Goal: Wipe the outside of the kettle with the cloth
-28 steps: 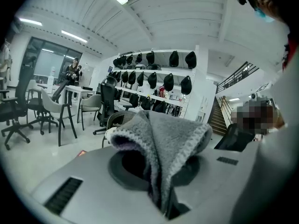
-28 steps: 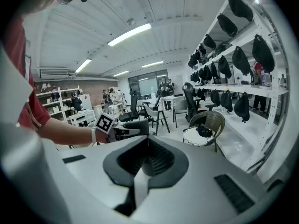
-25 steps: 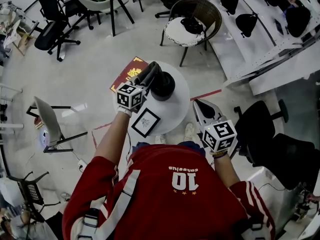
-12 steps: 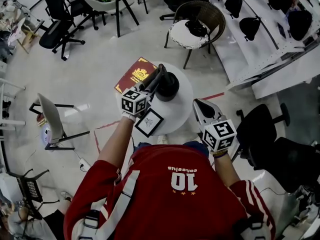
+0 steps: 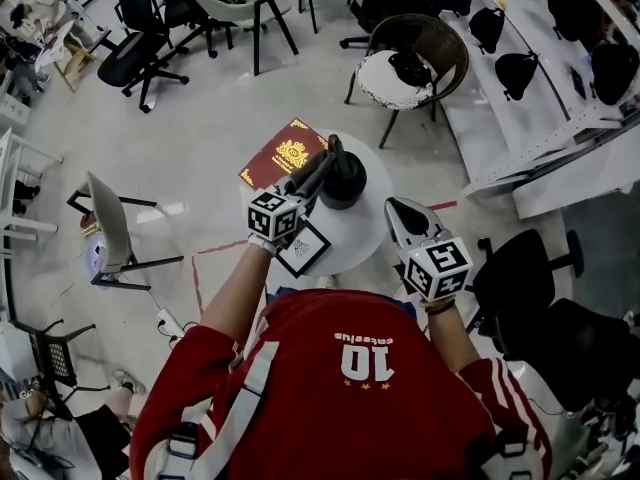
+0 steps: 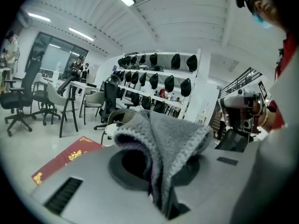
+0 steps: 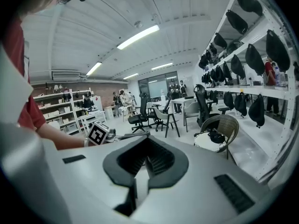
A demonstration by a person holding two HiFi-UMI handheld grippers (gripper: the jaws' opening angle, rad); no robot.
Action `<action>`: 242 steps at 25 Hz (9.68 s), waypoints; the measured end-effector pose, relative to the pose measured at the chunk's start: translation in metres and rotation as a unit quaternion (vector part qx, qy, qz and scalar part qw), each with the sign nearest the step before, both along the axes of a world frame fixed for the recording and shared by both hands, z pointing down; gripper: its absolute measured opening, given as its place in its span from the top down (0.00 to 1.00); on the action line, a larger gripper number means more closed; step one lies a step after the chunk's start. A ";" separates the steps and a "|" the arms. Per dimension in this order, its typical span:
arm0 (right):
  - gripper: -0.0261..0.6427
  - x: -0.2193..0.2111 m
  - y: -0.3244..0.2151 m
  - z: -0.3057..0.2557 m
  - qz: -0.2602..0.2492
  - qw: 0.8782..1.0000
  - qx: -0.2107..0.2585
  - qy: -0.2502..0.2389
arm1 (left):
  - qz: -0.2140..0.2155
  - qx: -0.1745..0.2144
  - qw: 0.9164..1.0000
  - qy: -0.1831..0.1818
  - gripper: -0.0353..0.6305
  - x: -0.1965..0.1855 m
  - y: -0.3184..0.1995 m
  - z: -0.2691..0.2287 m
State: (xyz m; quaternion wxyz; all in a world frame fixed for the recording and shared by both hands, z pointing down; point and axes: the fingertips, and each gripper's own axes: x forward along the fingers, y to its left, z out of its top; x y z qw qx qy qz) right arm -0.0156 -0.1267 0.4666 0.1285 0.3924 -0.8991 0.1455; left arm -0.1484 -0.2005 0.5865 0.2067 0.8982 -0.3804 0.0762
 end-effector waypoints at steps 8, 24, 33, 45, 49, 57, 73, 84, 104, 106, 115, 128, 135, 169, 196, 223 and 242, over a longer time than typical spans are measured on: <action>0.94 0.012 -0.010 -0.001 -0.046 0.999 -0.005 0.002 | -0.044 -0.003 0.999 0.008 0.88 0.002 0.005 0.000; 0.94 0.064 -0.022 0.004 -0.107 0.994 -0.017 -0.007 | -0.105 -0.022 0.994 0.007 0.88 0.048 0.025 0.010; 0.94 0.098 -0.030 0.003 -0.119 0.993 -0.015 -0.011 | -0.111 -0.021 0.994 -0.003 0.88 0.082 0.018 0.010; 0.94 0.128 -0.033 0.002 -0.095 0.995 -0.017 -0.024 | -0.091 -0.021 0.996 0.000 0.88 0.111 0.000 0.005; 0.94 0.132 -0.031 0.002 -0.081 0.996 -0.018 -0.032 | -0.078 -0.019 0.997 -0.010 0.88 0.114 -0.006 0.001; 0.94 0.139 -0.023 0.000 -0.057 0.998 -0.014 -0.035 | -0.054 0.004 0.998 -0.012 0.88 0.121 -0.024 -0.020; 0.94 0.138 -0.013 0.000 -0.050 0.998 -0.012 -0.030 | -0.054 0.059 0.997 0.004 0.88 0.119 -0.023 -0.070; 0.94 0.093 -0.002 0.003 -0.083 0.996 -0.017 -0.009 | -0.138 0.073 0.988 -0.008 0.88 0.016 0.002 -0.076; 0.94 0.018 -0.030 -0.007 -0.050 0.999 0.014 -0.007 | -0.136 0.067 0.985 -0.080 0.88 -0.087 0.015 -0.051; 0.94 0.011 -0.029 -0.004 -0.041 0.999 0.010 -0.012 | -0.117 0.065 0.986 -0.098 0.88 -0.090 0.009 -0.042; 0.94 0.012 -0.027 0.016 0.021 1.000 -0.012 -0.010 | -0.004 0.057 0.984 -0.166 0.88 -0.074 -0.031 0.002; 0.94 0.031 -0.026 0.030 0.084 0.996 -0.035 0.009 | 0.108 0.024 0.970 -0.217 0.88 -0.028 -0.067 0.070; 0.94 0.042 -0.016 0.033 0.106 0.994 -0.037 0.009 | 0.142 0.008 0.957 -0.251 0.88 -0.023 -0.071 0.091; 0.94 0.023 0.016 0.040 0.095 0.995 -0.042 -0.003 | 0.093 -0.016 0.983 -0.157 0.88 -0.022 -0.023 0.080; 0.94 0.039 -0.006 0.027 -0.008 0.999 -0.042 0.006 | -0.044 -0.054 0.990 -0.119 0.88 -0.003 0.018 0.085; 0.94 0.081 -0.017 0.026 -0.096 0.994 -0.043 -0.007 | -0.106 -0.073 0.985 -0.111 0.88 0.044 0.046 0.093; 0.94 0.141 -0.028 0.035 -0.120 0.991 -0.046 -0.026 | -0.112 -0.088 0.981 -0.129 0.88 0.105 0.038 0.103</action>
